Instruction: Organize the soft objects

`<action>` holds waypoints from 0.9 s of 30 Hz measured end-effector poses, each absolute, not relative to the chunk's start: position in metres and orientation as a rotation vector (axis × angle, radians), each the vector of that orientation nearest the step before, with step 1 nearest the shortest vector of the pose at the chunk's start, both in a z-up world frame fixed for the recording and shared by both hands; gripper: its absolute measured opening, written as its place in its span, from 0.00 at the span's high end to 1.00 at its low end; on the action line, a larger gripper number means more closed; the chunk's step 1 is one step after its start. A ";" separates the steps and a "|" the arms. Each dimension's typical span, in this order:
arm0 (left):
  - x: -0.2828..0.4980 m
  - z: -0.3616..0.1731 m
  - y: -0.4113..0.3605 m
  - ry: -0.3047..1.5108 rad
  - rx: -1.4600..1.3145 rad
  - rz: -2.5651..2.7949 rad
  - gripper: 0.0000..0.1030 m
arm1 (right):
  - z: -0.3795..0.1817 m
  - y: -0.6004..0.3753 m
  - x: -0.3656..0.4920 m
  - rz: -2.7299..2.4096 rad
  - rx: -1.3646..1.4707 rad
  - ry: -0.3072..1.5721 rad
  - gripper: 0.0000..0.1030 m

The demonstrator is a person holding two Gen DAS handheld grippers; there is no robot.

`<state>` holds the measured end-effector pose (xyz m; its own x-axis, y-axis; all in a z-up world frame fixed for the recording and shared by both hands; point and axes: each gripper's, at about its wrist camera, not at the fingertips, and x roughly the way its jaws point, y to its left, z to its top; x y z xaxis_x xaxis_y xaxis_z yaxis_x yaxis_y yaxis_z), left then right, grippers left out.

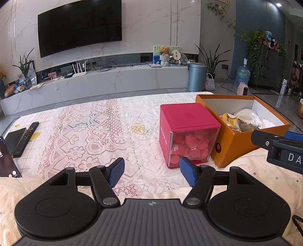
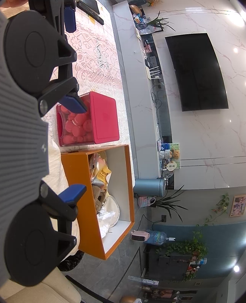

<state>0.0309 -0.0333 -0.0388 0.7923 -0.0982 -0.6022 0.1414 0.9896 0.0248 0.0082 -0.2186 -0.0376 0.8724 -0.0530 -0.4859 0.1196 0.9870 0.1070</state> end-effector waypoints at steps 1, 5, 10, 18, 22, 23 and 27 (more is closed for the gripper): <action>0.031 -0.039 -0.033 0.644 0.069 -0.129 0.24 | -0.038 -0.219 0.008 -0.091 0.136 0.503 0.21; 0.031 -0.039 -0.033 0.643 0.070 -0.130 0.24 | -0.038 -0.218 0.008 -0.091 0.135 0.504 0.21; 0.031 -0.039 -0.033 0.643 0.070 -0.130 0.24 | -0.038 -0.218 0.008 -0.091 0.135 0.504 0.21; 0.031 -0.039 -0.033 0.643 0.070 -0.130 0.24 | -0.040 -0.219 0.009 -0.085 0.132 0.505 0.21; 0.031 -0.039 -0.033 0.644 0.069 -0.129 0.24 | -0.040 -0.219 0.009 -0.083 0.130 0.505 0.21; 0.031 -0.039 -0.033 0.645 0.069 -0.131 0.24 | -0.040 -0.219 0.009 -0.083 0.130 0.505 0.21; 0.031 -0.040 -0.033 0.646 0.069 -0.131 0.24 | -0.040 -0.218 0.009 -0.084 0.130 0.505 0.21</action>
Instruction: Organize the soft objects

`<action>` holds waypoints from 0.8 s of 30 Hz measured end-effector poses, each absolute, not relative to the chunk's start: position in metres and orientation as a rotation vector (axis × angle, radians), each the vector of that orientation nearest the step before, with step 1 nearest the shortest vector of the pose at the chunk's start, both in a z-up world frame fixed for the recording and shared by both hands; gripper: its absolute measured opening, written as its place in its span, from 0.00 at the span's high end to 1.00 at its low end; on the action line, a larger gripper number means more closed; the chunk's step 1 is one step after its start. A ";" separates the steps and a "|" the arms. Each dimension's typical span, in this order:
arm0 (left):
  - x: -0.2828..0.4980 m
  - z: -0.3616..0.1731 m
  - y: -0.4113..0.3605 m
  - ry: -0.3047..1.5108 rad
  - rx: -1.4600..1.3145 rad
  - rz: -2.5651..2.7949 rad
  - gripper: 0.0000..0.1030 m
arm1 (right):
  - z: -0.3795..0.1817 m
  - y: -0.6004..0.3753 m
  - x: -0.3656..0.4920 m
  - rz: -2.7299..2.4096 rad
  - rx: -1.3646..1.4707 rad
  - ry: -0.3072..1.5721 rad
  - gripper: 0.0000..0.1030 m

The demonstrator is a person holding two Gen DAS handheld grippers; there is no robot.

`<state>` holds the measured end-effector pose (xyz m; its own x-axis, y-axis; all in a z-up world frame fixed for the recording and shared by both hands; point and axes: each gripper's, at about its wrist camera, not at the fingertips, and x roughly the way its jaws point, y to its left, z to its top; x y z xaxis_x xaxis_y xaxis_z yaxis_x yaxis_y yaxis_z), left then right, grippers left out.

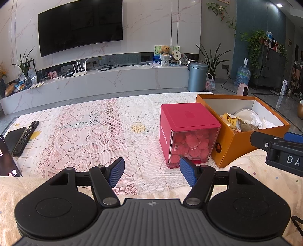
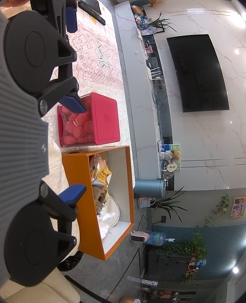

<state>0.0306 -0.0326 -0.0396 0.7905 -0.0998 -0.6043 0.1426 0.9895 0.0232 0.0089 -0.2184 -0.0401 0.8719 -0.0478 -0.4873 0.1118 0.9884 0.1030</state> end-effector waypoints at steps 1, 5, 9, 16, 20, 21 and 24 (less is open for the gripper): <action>0.030 -0.039 -0.032 0.646 0.068 -0.130 0.24 | -0.040 -0.218 0.009 -0.084 0.129 0.505 0.21; 0.031 -0.039 -0.032 0.645 0.069 -0.130 0.24 | -0.040 -0.219 0.009 -0.084 0.130 0.506 0.21; 0.029 -0.041 -0.033 0.643 0.070 -0.125 0.24 | -0.040 -0.218 0.009 -0.084 0.129 0.506 0.21; 0.029 -0.041 -0.033 0.643 0.070 -0.125 0.24 | -0.040 -0.218 0.009 -0.083 0.129 0.506 0.21; 0.028 -0.041 -0.034 0.640 0.072 -0.126 0.24 | -0.040 -0.218 0.009 -0.084 0.130 0.506 0.21; 0.028 -0.041 -0.035 0.639 0.072 -0.126 0.24 | -0.040 -0.218 0.009 -0.084 0.129 0.506 0.21; 0.027 -0.040 -0.035 0.637 0.072 -0.127 0.24 | -0.040 -0.218 0.009 -0.084 0.129 0.506 0.21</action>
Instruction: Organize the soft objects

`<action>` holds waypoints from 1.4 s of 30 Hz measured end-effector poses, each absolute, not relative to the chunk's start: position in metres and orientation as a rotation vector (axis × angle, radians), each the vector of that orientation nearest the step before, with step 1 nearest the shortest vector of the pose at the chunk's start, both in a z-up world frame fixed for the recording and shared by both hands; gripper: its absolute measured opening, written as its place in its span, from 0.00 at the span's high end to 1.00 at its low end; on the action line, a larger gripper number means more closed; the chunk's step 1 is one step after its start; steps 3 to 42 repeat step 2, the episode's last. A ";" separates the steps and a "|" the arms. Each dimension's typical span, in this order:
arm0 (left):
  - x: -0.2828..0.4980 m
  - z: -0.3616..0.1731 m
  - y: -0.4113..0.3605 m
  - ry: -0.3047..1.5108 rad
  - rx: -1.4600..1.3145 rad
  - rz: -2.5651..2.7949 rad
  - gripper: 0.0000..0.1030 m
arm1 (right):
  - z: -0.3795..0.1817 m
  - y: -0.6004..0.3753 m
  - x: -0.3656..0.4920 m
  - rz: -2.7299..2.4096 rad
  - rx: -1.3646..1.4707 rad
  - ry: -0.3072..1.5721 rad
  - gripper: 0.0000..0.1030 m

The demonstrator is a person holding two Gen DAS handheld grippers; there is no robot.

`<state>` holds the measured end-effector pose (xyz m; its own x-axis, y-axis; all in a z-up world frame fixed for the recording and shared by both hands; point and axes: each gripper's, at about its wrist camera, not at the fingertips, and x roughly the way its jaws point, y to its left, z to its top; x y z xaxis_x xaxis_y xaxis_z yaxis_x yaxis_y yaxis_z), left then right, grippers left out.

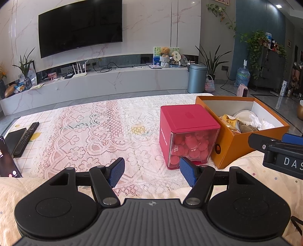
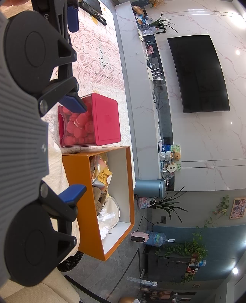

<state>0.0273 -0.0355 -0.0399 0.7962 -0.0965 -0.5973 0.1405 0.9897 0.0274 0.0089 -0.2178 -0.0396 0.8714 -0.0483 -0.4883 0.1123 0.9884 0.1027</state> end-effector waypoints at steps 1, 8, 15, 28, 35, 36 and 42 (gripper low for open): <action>0.027 -0.040 -0.036 0.636 0.072 -0.128 0.24 | -0.040 -0.218 0.009 -0.084 0.129 0.506 0.21; 0.027 -0.039 -0.036 0.636 0.073 -0.128 0.24 | -0.040 -0.218 0.009 -0.084 0.129 0.506 0.21; 0.027 -0.039 -0.036 0.636 0.073 -0.128 0.24 | -0.040 -0.218 0.009 -0.084 0.129 0.506 0.21; 0.027 -0.039 -0.036 0.636 0.073 -0.128 0.24 | -0.040 -0.218 0.009 -0.084 0.129 0.506 0.21; 0.027 -0.039 -0.036 0.636 0.073 -0.128 0.24 | -0.040 -0.218 0.009 -0.084 0.129 0.506 0.21; 0.027 -0.039 -0.036 0.636 0.073 -0.128 0.24 | -0.040 -0.218 0.009 -0.084 0.129 0.506 0.21; 0.027 -0.039 -0.036 0.636 0.073 -0.128 0.24 | -0.040 -0.218 0.009 -0.084 0.129 0.506 0.21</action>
